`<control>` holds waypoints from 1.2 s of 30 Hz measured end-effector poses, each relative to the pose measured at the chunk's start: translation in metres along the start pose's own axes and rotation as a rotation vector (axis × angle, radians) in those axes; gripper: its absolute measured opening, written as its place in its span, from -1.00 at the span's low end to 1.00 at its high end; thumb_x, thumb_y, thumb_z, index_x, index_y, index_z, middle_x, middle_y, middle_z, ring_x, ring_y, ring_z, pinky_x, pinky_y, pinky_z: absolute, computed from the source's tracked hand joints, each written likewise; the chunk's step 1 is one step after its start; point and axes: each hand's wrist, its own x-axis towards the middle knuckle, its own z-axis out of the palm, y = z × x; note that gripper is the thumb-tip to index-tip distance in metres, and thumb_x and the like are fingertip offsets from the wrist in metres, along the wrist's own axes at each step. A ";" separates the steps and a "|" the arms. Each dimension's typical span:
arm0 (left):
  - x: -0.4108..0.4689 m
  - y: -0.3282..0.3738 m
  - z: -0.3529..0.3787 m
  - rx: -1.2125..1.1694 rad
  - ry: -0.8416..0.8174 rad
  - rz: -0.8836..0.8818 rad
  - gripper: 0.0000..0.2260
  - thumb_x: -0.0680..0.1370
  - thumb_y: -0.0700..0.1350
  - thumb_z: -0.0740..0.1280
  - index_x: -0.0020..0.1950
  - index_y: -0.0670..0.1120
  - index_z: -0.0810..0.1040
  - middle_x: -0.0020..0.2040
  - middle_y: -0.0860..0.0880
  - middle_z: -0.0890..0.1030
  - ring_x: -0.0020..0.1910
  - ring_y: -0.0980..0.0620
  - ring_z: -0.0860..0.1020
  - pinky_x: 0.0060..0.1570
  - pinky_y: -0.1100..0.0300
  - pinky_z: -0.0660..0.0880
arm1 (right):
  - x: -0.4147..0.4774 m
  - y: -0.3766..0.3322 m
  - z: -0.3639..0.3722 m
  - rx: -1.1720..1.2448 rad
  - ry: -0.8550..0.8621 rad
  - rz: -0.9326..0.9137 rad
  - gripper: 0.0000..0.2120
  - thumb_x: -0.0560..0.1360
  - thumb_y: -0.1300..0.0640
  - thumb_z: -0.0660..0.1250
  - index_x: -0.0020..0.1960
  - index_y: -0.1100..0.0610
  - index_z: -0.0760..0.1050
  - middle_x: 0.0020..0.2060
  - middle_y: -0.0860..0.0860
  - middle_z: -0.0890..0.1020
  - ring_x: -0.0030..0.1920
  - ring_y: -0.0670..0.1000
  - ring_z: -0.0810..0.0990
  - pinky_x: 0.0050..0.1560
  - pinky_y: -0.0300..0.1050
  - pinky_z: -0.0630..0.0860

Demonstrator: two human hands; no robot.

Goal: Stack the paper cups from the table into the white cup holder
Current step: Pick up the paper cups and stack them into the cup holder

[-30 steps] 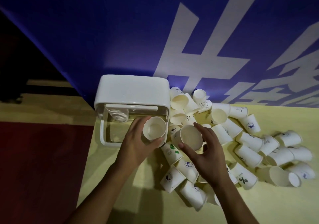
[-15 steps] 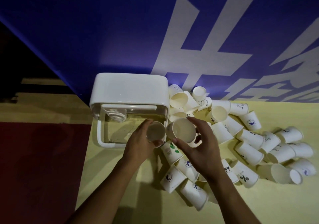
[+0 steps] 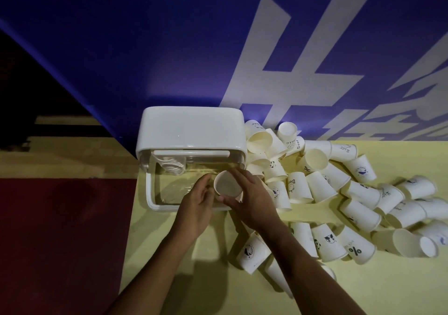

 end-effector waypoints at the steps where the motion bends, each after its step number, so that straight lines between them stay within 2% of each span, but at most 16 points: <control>1: 0.001 0.003 0.001 0.013 -0.003 -0.002 -0.61 0.72 -0.04 0.17 0.57 0.08 0.36 0.23 0.16 0.57 0.17 0.18 0.53 0.05 0.43 0.39 | 0.001 0.002 0.003 -0.001 -0.024 -0.004 -0.27 0.47 -0.29 0.44 0.52 0.01 0.39 0.45 -0.05 0.48 0.37 0.06 0.47 0.35 -0.04 0.43; 4: 0.007 0.004 0.007 0.108 -0.016 0.023 -0.62 0.71 0.03 0.17 0.55 0.16 0.36 0.25 0.03 0.66 0.21 0.04 0.60 0.09 0.19 0.46 | 0.006 0.009 0.005 0.020 -0.088 -0.052 -0.30 0.49 -0.28 0.41 0.54 -0.02 0.36 0.45 -0.07 0.46 0.40 0.05 0.46 0.38 0.09 0.43; 7: 0.007 0.000 0.010 0.160 0.011 0.038 -0.59 0.69 -0.02 0.21 0.55 0.16 0.35 0.18 0.09 0.70 0.18 0.08 0.62 0.05 0.22 0.47 | 0.012 0.014 0.001 0.018 -0.145 -0.077 -0.31 0.47 -0.28 0.38 0.53 -0.07 0.34 0.46 -0.10 0.46 0.39 0.07 0.46 0.37 0.17 0.42; 10: 0.007 -0.002 0.010 0.178 0.009 0.049 -0.57 0.68 0.01 0.22 0.57 0.16 0.33 0.24 0.03 0.67 0.22 0.03 0.62 0.08 0.17 0.52 | 0.018 0.014 -0.002 0.000 -0.182 -0.075 -0.26 0.43 -0.34 0.33 0.53 -0.10 0.34 0.47 -0.12 0.44 0.38 0.08 0.46 0.34 0.19 0.41; 12: 0.004 0.002 0.010 0.182 0.027 0.042 -0.56 0.67 0.04 0.24 0.57 0.12 0.33 0.32 -0.04 0.63 0.28 -0.05 0.59 0.17 0.09 0.53 | 0.014 0.012 -0.008 -0.010 -0.180 -0.096 -0.21 0.42 -0.38 0.34 0.56 -0.10 0.31 0.51 -0.11 0.41 0.40 0.06 0.45 0.39 0.12 0.40; 14: -0.008 0.010 0.010 0.176 0.103 0.040 -0.57 0.66 0.05 0.26 0.53 0.04 0.38 0.36 -0.06 0.58 0.30 -0.09 0.56 0.21 0.07 0.51 | -0.001 0.009 -0.019 0.038 -0.115 -0.044 -0.24 0.46 -0.38 0.34 0.58 -0.13 0.28 0.47 -0.10 0.45 0.36 -0.03 0.47 0.35 -0.06 0.43; 16: -0.027 0.024 0.014 0.194 0.250 0.130 -0.67 0.65 0.06 0.26 0.38 -0.03 0.48 0.28 -0.02 0.58 0.23 -0.07 0.55 0.13 0.10 0.50 | -0.024 0.011 -0.035 0.109 0.030 0.057 -0.41 0.56 -0.27 0.31 0.54 -0.15 0.33 0.29 -0.15 0.56 0.14 -0.16 0.53 0.13 -0.28 0.48; 18: -0.043 0.040 0.025 0.197 0.327 0.259 -0.77 0.64 0.06 0.25 0.22 -0.02 0.51 0.13 0.02 0.56 0.12 -0.02 0.51 0.02 0.10 0.50 | -0.046 0.021 -0.051 0.126 0.135 0.146 -0.59 0.63 -0.17 0.29 0.45 -0.13 0.45 0.14 -0.20 0.61 -0.01 -0.19 0.56 -0.04 -0.34 0.47; 21: -0.042 0.073 0.067 0.211 0.188 0.401 -0.77 0.62 0.08 0.26 0.21 0.02 0.50 0.11 0.07 0.55 0.08 0.07 0.51 -0.03 0.17 0.52 | -0.074 0.051 -0.084 0.128 0.210 0.259 -0.68 0.64 -0.11 0.29 0.34 -0.06 0.57 0.09 -0.19 0.65 -0.02 -0.20 0.59 -0.08 -0.32 0.48; 24: -0.024 0.110 0.115 0.279 0.008 0.474 -0.74 0.60 0.11 0.26 0.25 0.07 0.50 0.17 0.10 0.57 0.11 0.10 0.53 -0.01 0.22 0.51 | -0.094 0.086 -0.123 0.091 0.259 0.330 -0.70 0.64 -0.10 0.28 0.29 -0.03 0.60 0.07 -0.23 0.64 -0.03 -0.23 0.59 -0.10 -0.40 0.46; 26: -0.012 0.133 0.149 0.344 -0.063 0.518 -0.68 0.59 0.15 0.25 0.29 0.06 0.49 0.23 0.09 0.56 0.17 0.07 0.53 0.01 0.23 0.47 | -0.104 0.111 -0.150 0.110 0.303 0.382 -0.73 0.64 -0.07 0.29 0.27 -0.02 0.61 0.01 -0.22 0.64 -0.06 -0.21 0.60 -0.09 -0.29 0.52; 29: 0.006 0.165 0.204 0.405 -0.148 0.457 -0.64 0.61 0.14 0.30 0.37 0.09 0.44 0.34 0.10 0.51 0.28 0.06 0.49 0.11 0.16 0.50 | -0.115 0.151 -0.187 0.103 0.342 0.401 -0.78 0.64 0.00 0.30 0.22 -0.02 0.63 -0.01 -0.18 0.66 -0.06 -0.19 0.59 -0.09 -0.21 0.52; 32: 0.028 0.196 0.274 0.393 -0.192 0.298 -0.59 0.60 0.18 0.32 0.40 0.07 0.43 0.34 0.05 0.52 0.24 0.04 0.51 0.14 0.10 0.55 | -0.126 0.194 -0.220 0.107 0.352 0.420 -0.81 0.64 0.03 0.32 0.20 -0.04 0.63 -0.03 -0.22 0.66 -0.07 -0.21 0.59 -0.15 -0.37 0.44; 34: 0.047 0.211 0.317 0.419 -0.157 0.187 -0.54 0.57 0.23 0.32 0.38 0.03 0.45 0.31 0.01 0.56 0.23 0.00 0.51 0.15 0.05 0.57 | -0.131 0.220 -0.238 0.117 0.361 0.432 -0.81 0.62 0.04 0.35 0.20 -0.04 0.64 -0.04 -0.22 0.66 -0.06 -0.21 0.59 -0.17 -0.44 0.42; 36: 0.068 0.223 0.359 0.504 -0.088 0.105 -0.51 0.56 0.26 0.31 0.34 -0.02 0.47 0.26 -0.05 0.59 0.23 -0.07 0.50 0.16 -0.01 0.56 | -0.136 0.249 -0.257 0.135 0.356 0.434 -0.82 0.62 0.06 0.36 0.19 -0.03 0.64 -0.05 -0.20 0.67 -0.08 -0.19 0.61 -0.17 -0.42 0.45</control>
